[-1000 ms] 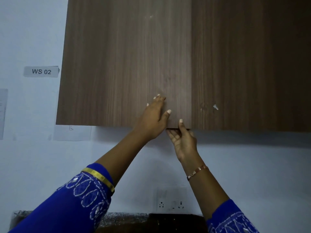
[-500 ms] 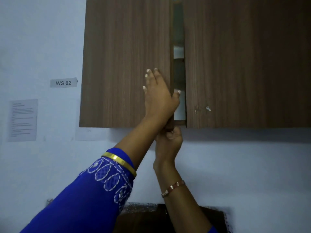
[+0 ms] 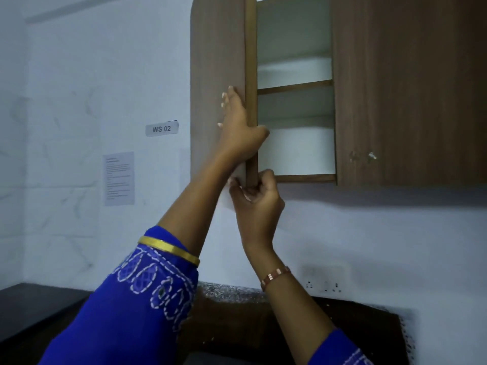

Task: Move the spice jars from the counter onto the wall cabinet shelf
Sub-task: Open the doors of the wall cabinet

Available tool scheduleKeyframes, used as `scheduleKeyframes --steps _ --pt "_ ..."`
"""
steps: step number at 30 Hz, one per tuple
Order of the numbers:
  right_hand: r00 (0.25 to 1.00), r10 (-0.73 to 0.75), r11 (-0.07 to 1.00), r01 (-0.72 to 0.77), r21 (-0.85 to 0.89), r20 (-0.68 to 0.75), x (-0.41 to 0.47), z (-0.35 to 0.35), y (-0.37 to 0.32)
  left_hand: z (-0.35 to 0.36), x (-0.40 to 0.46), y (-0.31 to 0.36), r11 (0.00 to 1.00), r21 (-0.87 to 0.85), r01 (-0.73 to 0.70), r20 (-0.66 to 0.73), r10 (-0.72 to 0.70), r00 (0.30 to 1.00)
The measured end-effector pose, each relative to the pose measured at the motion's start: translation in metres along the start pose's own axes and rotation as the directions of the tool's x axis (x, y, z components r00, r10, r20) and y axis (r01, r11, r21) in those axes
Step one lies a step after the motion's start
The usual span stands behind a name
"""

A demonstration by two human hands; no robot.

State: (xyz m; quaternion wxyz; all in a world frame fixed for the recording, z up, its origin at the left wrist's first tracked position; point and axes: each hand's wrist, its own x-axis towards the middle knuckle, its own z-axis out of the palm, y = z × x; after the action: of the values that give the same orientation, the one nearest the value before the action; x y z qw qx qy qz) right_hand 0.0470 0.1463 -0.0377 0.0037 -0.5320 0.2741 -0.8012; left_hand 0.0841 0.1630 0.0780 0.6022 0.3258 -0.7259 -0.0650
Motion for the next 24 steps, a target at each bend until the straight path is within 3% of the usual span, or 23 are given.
scheduleKeyframes --steps 8,14,20,24 --pt "0.913 -0.309 0.915 0.361 -0.178 0.266 -0.028 0.093 -0.032 -0.125 -0.025 -0.032 0.981 -0.190 -0.022 -0.007 0.021 1.000" --pt "0.899 -0.359 0.899 0.405 -0.165 0.250 -0.068 0.192 -0.049 -0.219 -0.030 -0.081 0.971 -0.238 0.039 -0.036 -0.049 0.998" --pt "0.897 -0.364 0.840 0.432 -0.328 0.249 -0.092 0.266 -0.046 -0.284 -0.030 -0.125 0.961 -0.245 0.130 -0.044 -0.145 0.988" --pt "0.900 -0.380 0.804 0.435 -0.406 0.211 -0.099 0.289 -0.044 -0.301 -0.028 -0.144 0.955 -0.272 0.119 -0.040 -0.135 0.990"
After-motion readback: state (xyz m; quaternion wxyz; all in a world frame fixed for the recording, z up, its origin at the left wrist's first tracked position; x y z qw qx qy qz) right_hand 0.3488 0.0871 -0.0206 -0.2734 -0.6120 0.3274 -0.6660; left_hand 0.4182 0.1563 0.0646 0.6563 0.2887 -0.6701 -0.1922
